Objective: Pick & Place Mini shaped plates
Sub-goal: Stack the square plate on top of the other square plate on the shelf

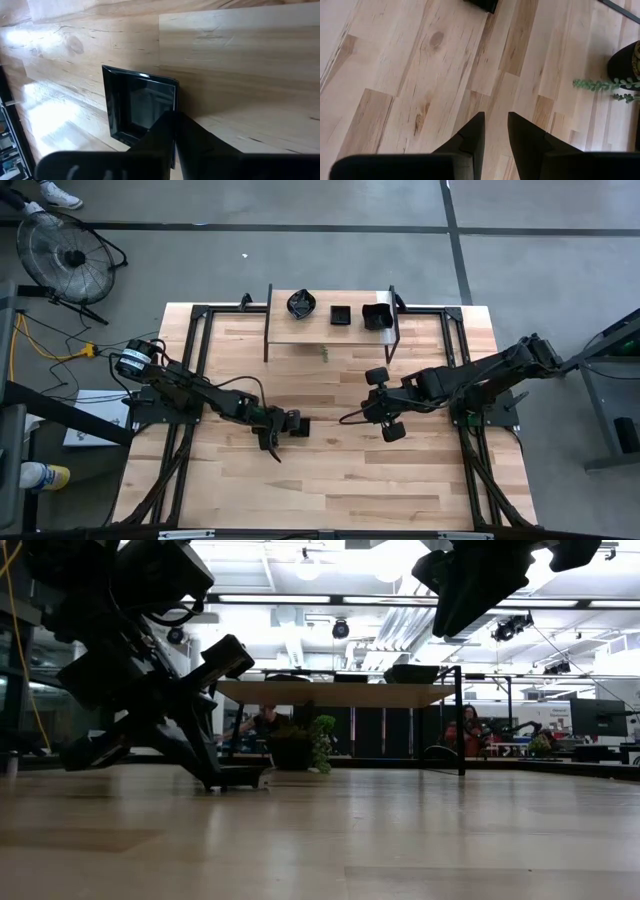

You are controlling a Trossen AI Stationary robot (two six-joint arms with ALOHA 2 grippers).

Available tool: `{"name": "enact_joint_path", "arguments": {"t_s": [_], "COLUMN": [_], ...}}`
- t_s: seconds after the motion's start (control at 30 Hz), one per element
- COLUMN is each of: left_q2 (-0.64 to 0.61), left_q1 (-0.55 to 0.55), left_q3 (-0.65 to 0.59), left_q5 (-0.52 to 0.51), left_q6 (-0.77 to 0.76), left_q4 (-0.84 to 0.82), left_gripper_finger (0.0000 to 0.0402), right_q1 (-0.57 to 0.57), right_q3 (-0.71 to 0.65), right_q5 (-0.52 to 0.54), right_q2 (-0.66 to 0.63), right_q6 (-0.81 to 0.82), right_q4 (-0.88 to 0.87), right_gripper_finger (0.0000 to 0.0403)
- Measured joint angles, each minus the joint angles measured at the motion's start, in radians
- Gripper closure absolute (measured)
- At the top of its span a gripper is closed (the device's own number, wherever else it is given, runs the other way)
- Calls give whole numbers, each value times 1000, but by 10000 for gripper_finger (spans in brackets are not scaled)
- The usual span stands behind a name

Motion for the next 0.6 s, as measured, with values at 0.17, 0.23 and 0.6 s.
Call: {"name": "enact_joint_path", "arguments": {"t_s": [0.17, 0.23, 0.6], "left_q2": [0, 0, 0], "left_q1": [0, 0, 0], "left_q3": [0, 0, 103], "left_q5": [-4, -6, -179], "left_q6": [-1, -1, 5], "left_q4": [14, 30, 25], "left_gripper_finger": [394, 394, 394], "right_q1": [0, 0, 1], "right_q3": [0, 0, 0], "right_q5": [0, 0, -4], "right_q2": [0, 0, 0], "right_q6": [0, 1, 21], "right_q4": [0, 1, 118], "right_gripper_finger": [324, 324, 324]}}
